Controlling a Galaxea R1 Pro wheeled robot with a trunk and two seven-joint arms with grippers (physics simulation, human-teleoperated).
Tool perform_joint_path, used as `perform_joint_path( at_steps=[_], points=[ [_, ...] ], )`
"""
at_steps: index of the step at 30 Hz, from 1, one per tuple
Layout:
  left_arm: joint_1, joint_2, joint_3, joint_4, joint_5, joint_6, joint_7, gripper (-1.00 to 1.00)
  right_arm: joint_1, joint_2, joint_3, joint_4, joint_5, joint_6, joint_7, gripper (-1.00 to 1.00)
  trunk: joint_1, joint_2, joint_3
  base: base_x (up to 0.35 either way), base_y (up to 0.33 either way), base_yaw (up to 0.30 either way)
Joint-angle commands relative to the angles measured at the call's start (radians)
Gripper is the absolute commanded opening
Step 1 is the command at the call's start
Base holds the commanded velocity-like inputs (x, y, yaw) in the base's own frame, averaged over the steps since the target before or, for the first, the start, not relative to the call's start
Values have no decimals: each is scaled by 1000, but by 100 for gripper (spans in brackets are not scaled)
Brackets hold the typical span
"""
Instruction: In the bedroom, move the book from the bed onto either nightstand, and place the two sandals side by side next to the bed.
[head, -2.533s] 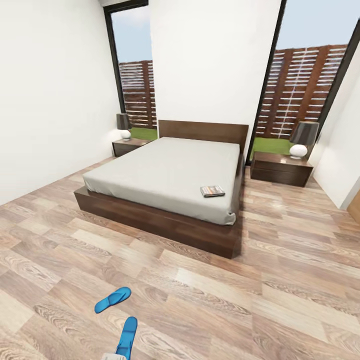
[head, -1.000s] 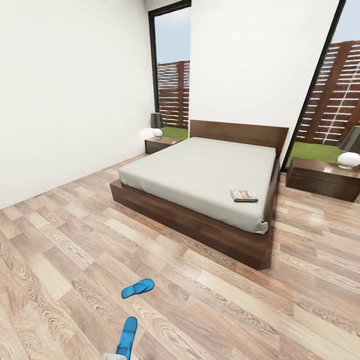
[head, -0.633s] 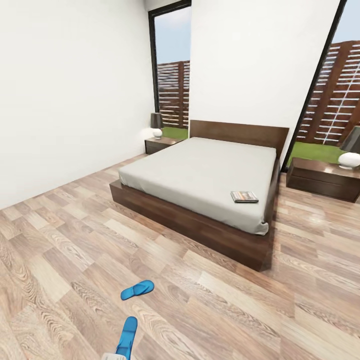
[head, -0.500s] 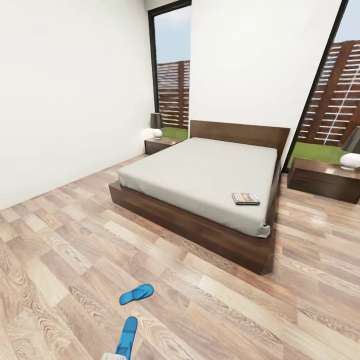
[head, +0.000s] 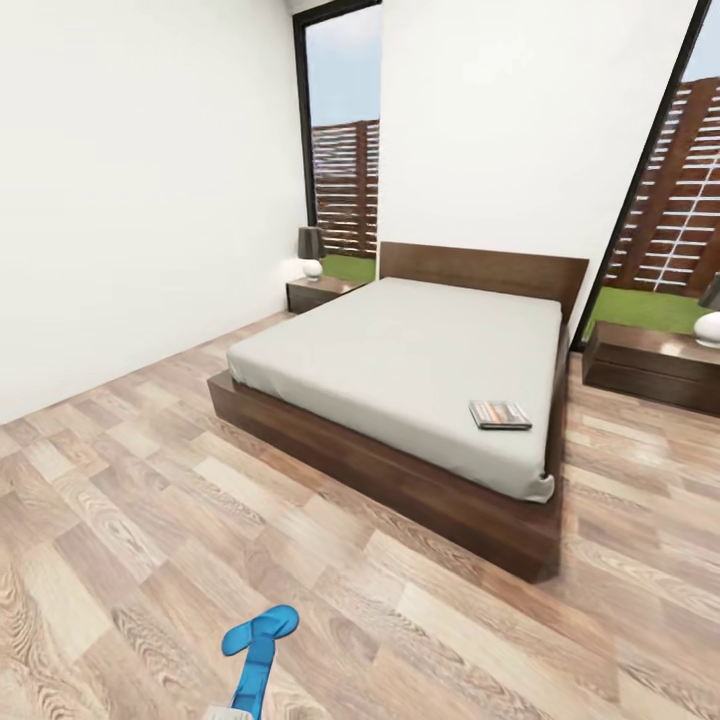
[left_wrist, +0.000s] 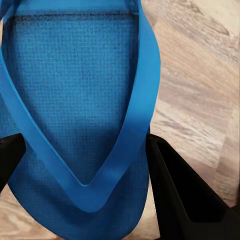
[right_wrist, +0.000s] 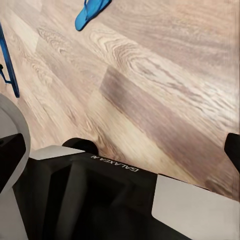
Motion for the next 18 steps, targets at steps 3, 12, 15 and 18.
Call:
perform_joint_path(
  at_steps=[3, 12, 15, 18],
  points=[
    [-1, 0, 2, 1, 0, -3, -5, -100, 0, 0, -1, 0, -8, 10, 4, 100, 0, 0, -1, 323, -100, 0],
    [-1, 0, 2, 1, 0, -3, -5, -100, 0, 0, -1, 0, -8, 10, 4, 100, 0, 0, -1, 322, -101, 0],
    [-1, 0, 2, 1, 0, -3, -5, -100, 0, 0, -1, 0, -8, 10, 4, 100, 0, 0, -1, 205, -51, 86],
    [-1, 0, 2, 1, 0, -3, -5, -100, 0, 0, -1, 0, -8, 10, 4, 100, 0, 0, -3, 56, -14, 197]
  ],
)
